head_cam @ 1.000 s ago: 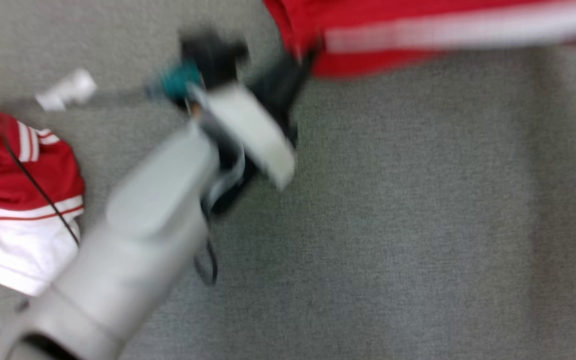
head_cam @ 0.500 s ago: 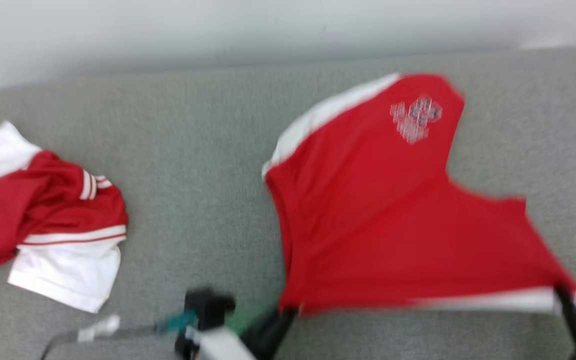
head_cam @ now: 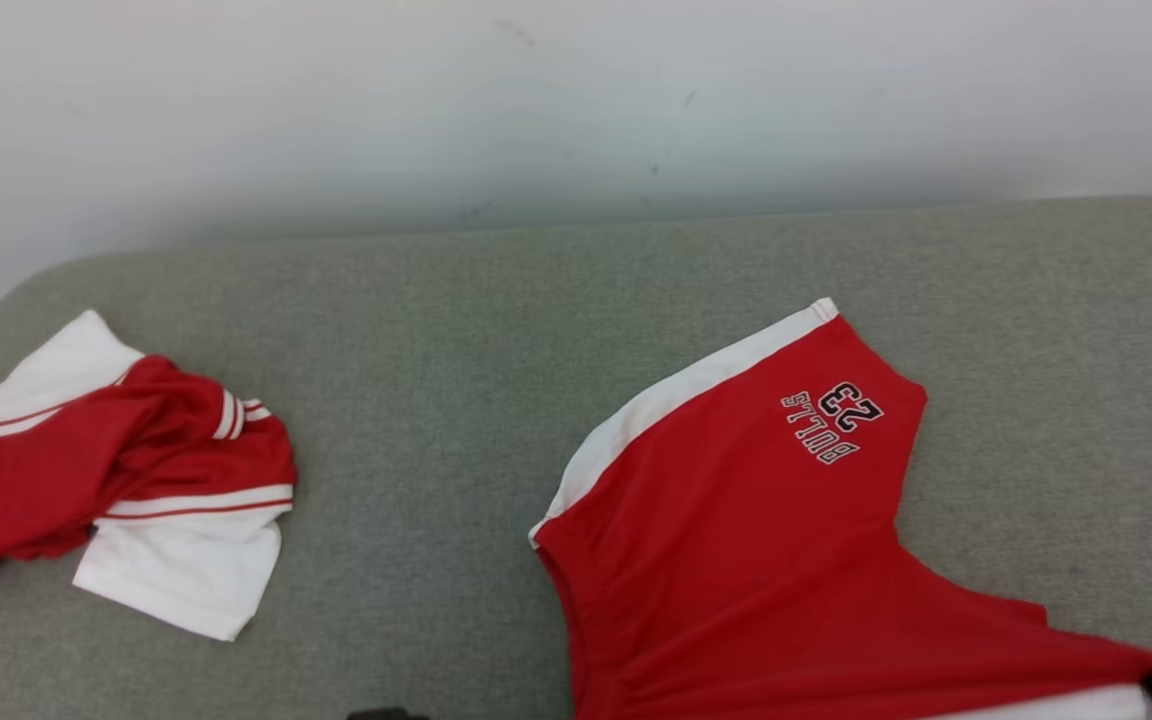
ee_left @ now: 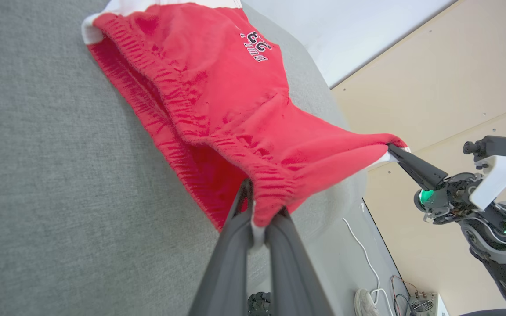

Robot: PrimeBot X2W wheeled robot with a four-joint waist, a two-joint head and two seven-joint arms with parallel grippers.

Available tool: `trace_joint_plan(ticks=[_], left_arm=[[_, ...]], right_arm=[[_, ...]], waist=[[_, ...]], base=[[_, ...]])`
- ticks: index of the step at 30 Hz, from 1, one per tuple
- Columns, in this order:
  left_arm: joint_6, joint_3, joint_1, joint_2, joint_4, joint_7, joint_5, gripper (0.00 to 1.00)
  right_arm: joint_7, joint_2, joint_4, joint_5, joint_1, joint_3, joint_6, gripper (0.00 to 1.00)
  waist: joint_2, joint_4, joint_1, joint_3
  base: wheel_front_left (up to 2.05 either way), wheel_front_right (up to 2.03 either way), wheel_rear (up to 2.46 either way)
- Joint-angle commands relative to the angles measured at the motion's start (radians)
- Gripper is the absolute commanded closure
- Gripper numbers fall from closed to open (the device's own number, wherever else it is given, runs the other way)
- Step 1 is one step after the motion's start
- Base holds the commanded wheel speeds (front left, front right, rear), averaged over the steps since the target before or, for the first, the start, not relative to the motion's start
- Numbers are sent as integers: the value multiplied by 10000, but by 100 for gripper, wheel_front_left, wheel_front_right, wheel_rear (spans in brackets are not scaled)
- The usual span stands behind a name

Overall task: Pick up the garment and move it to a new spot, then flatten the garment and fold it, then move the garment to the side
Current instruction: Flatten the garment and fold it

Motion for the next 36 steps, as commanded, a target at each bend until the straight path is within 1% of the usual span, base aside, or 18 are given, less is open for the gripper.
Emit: trace_joint_plan(ticks=[1,3,4,5,6,8,12,14,16,19,22,25,29,30,31,32,33,36], left_arm=[[67,256,-221,-16,-223,143,-394,100],[-65,383,-521,-239,-428,422,-799,100],[-84,505,-705,-385,-502,537,-987,100],[-84,505,-705,-385,-502,537,-987,100],[-80,599,-860,-499,-524,665,-1155,100],[-98,793,-1297,-771,-525,1002,-1558,100],[171,1335,-2169,-1351,-234,1530,-2265,100],[292,1432,-2652,-1632,5,1883,-2581,100],[396,1583,-3278,-1839,354,2089,-2573,100],[468,1680,-3972,-2380,984,2355,-2763,100],[332,1703,-4573,-2823,1685,2603,-2936,100],[194,1659,-5052,-3155,2414,2689,-2870,100],[12,1528,-5432,-3440,3255,2704,-2737,100],[-21,1512,-5503,-3484,3407,2665,-2692,100],[-71,1500,-5537,-3544,3570,2651,-2697,87],[-119,1477,-5541,-3589,3677,2643,-2694,56],[-171,1443,-5554,-3613,3771,2628,-2660,0],[-162,1393,-5617,-3624,4030,2441,-2437,0]], right_arm=[[268,-155,-115,-23,-729,-182,-46,100],[663,-138,-68,-79,-1449,-121,-43,100],[881,-157,20,-151,-1860,-116,-41,100],[881,-157,20,-151,-1860,-116,-41,100],[1065,-261,123,-343,-2266,-90,-41,100],[1517,-248,437,-578,-3198,-32,-41,100],[2237,-272,1352,-1296,-5087,15,-38,100],[2532,-275,1846,-1620,-6015,46,-38,100],[2741,-184,2351,-1941,-6905,-27,-38,100],[3042,-128,3072,-2330,-7987,-83,-38,100],[3220,-216,3705,-2835,-8764,-44,-36,100],[3226,-246,4238,-3246,-9326,-13,-36,100],[3091,-210,4794,-3563,-9830,-12,-36,100],[3009,-190,4901,-3620,-9937,-44,-36,92],[2943,-157,4986,-3664,-10039,-34,-36,57],[2934,-122,5052,-3689,-10082,28,-36,0],[2899,-108,5076,-3688,-10090,78,-36,0],[2615,-117,4979,-3615,-10094,184,-36,0]], waist=[[0,238,4,293],[0,459,4,536],[0,605,4,670],[0,605,4,670],[0,751,4,772],[0,1065,4,1010],[0,1615,4,1521],[0,1863,4,1813],[0,2081,4,2116],[0,2376,4,2524],[0,2571,4,2835],[0,2669,4,3016],[0,2696,4,3112],[0,2695,4,3128],[0,2693,4,3137],[0,2688,4,3136],[0,2678,4,3129],[0,2627,4,3065]], base=[[0,0,0],[0,0,0],[0,0,0],[0,0,0],[0,0,0],[0,0,0],[0,0,0],[0,0,0],[0,0,0],[0,0,0],[0,0,0],[0,0,0],[0,0,0],[0,0,0],[0,0,0],[0,0,0],[0,0,0],[0,0,0]])
